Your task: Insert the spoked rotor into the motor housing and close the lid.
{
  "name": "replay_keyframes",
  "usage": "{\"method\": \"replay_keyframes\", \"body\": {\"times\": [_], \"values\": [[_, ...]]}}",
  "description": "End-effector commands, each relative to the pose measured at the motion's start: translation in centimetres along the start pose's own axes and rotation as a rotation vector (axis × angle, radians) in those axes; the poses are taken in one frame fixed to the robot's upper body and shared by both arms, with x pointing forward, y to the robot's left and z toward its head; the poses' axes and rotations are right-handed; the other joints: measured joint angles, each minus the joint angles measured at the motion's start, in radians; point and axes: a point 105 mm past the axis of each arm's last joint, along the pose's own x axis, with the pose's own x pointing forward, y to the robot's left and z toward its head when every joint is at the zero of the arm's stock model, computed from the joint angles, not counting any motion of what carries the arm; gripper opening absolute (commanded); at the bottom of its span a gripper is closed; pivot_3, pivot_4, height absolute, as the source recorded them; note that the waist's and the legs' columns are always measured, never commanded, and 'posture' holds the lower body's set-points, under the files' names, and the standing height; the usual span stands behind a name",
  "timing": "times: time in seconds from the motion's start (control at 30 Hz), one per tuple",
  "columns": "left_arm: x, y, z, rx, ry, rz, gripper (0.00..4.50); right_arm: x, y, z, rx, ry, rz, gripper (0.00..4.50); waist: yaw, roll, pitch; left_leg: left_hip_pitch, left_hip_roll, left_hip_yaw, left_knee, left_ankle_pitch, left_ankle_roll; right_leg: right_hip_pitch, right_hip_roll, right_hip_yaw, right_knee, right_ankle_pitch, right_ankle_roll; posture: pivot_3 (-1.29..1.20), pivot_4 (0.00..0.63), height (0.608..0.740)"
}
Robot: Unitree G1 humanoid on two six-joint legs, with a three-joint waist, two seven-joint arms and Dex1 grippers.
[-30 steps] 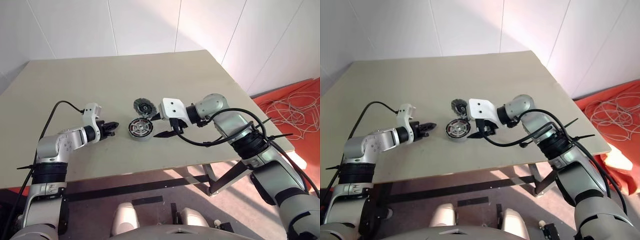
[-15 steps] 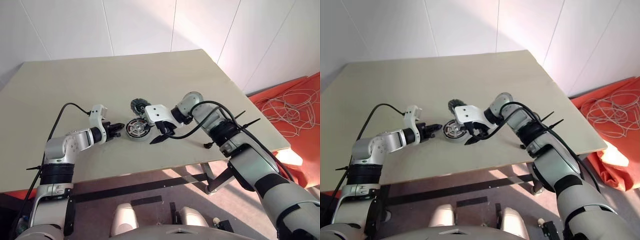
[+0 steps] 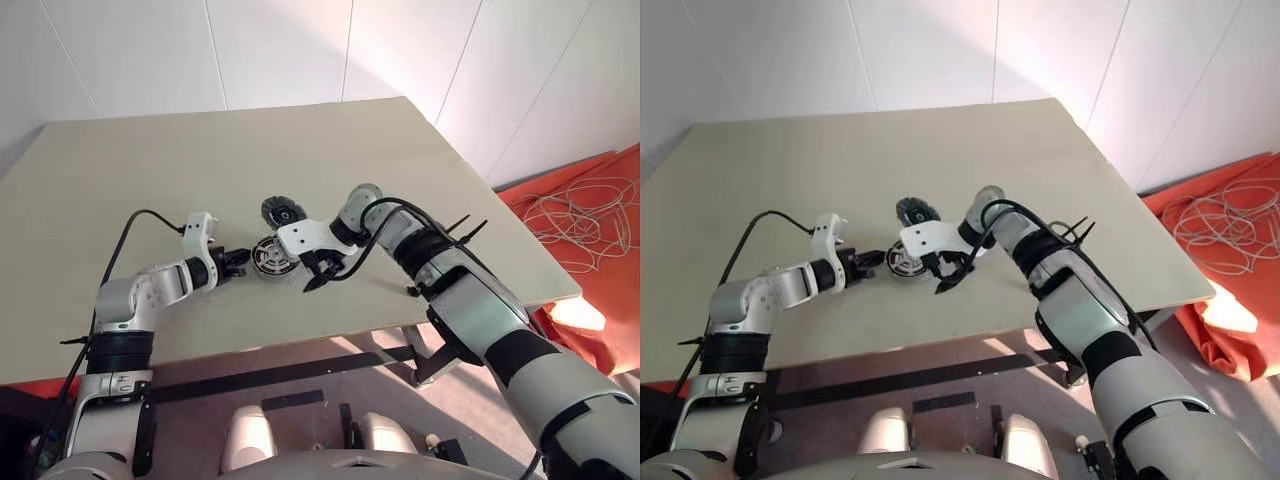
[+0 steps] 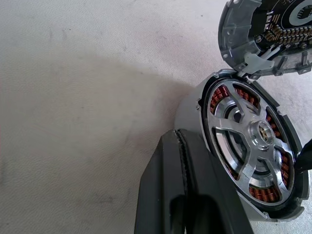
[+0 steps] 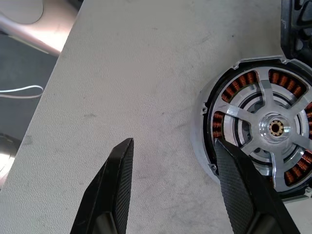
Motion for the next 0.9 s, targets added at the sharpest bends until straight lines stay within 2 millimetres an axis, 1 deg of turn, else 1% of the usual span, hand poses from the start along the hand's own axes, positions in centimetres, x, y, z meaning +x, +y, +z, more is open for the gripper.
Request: {"method": "replay_keyframes", "body": {"times": [0.03,0.17,0.27,0.5,0.9], "values": [[-0.3,-0.7,1.1,0.025,-0.041,-0.019,0.0,-1.5,-1.3,1.2,-0.071,0.008,-0.039,2.94,0.001,0.0,0.0,0.0,0.0,0.0,0.0,0.0,0.0,0.0,0.0,0.0,0.0,0.0,0.0,0.0,0.0,0.74],[-0.2,-0.7,0.9,0.023,-0.04,-0.02,0.0,-2.0,-1.8,1.9,-0.105,0.013,-0.044,2.94,0.0,0.0,0.0,0.0,0.0,0.0,0.0,0.0,0.0,0.0,0.0,0.0,0.0,0.0,0.0,0.0,0.0,0.74],[-0.1,-0.8,1.1,0.023,-0.044,-0.02,0.0,-1.6,-1.9,1.6,-0.096,0.031,-0.045,2.94,0.0,0.0,0.0,0.0,0.0,0.0,0.0,0.0,0.0,0.0,0.0,0.0,0.0,0.0,0.0,0.0,0.0,0.74],[-0.3,-0.5,1.3,0.024,-0.052,-0.012,0.0,-0.2,-1.0,1.0,-0.085,0.038,0.001,2.94,0.0,0.0,0.0,-0.001,0.0,0.0,0.0,0.0,0.0,0.0,0.0,0.0,0.0,0.0,0.0,0.0,0.0,0.74],[-0.3,-0.5,1.3,0.022,-0.06,-0.006,0.0,0.2,-1.1,0.9,-0.087,0.063,-0.003,2.94,-0.001,0.0,0.0,0.0,0.0,0.0,0.0,0.0,0.0,0.0,0.0,0.0,0.0,0.0,0.0,0.0,0.0,0.74]]}}
